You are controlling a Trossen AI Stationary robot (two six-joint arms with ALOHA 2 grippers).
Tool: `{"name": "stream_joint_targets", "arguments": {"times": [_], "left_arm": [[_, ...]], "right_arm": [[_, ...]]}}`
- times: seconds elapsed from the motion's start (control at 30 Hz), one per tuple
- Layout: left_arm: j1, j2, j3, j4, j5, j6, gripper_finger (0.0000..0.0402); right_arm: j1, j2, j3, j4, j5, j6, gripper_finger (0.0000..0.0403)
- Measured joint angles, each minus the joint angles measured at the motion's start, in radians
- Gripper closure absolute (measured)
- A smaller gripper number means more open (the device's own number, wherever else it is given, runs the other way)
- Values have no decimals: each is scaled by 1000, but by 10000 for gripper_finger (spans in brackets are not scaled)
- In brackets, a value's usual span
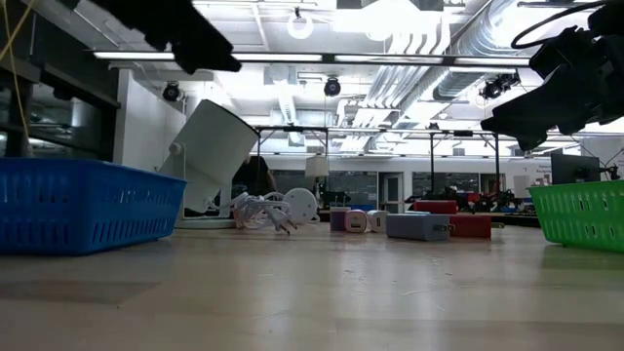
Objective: Pick & Place Office items
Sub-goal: Put the top red charger adapter into the green bin
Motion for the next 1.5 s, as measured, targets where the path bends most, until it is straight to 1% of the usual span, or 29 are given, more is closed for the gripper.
{"name": "stream_joint_targets", "arguments": {"times": [0.2,0.3,0.53,0.7,0.8,1.07,1.5], "left_arm": [[20,-150,-153,119,0,24,189],[44,-217,-192,129,-1,49,189],[118,-352,-278,131,-7,32,189],[155,-440,-374,165,-7,17,189],[159,-502,-426,213,-7,17,189],[159,-668,-528,217,-7,19,189],[159,-877,-633,215,-6,21,189]], "right_arm": [[0,0,0,0,0,0,250],[0,0,0,0,0,0,250],[0,0,0,0,0,0,250],[0,0,0,0,0,0,250],[0,0,0,0,0,0,250],[0,0,0,0,0,0,250],[0,0,0,0,0,0,250]]}}
